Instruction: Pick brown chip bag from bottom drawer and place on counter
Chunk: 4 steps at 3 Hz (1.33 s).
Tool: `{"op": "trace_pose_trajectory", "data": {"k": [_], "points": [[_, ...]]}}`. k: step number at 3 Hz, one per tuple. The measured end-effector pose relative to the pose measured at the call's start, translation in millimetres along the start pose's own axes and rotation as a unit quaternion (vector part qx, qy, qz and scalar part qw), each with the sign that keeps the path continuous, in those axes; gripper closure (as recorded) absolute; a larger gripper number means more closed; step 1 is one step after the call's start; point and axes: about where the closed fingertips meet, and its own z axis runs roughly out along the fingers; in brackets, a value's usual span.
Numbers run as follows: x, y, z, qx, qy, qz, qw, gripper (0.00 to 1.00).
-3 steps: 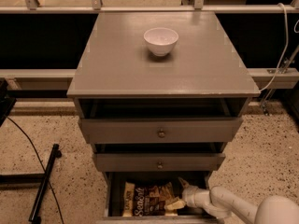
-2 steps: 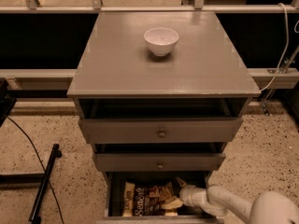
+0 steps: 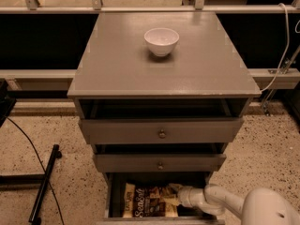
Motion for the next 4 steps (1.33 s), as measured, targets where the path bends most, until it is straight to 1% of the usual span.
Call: {"op": "trace_pose_trajectory", "data": {"k": [1,2,3,4], "points": [[2,2,4,-0.009,0.002,-0.002,1.0000,0.73],[-6,6,1,-0.013,-0.002,-0.017,0.9998,0.96],[-28,15,-12,-0.023,-0.040,-0.036,0.9983,1.00],[-56,32,-25,-0.035,-0.077,-0.068,0.9941,1.00]]}}
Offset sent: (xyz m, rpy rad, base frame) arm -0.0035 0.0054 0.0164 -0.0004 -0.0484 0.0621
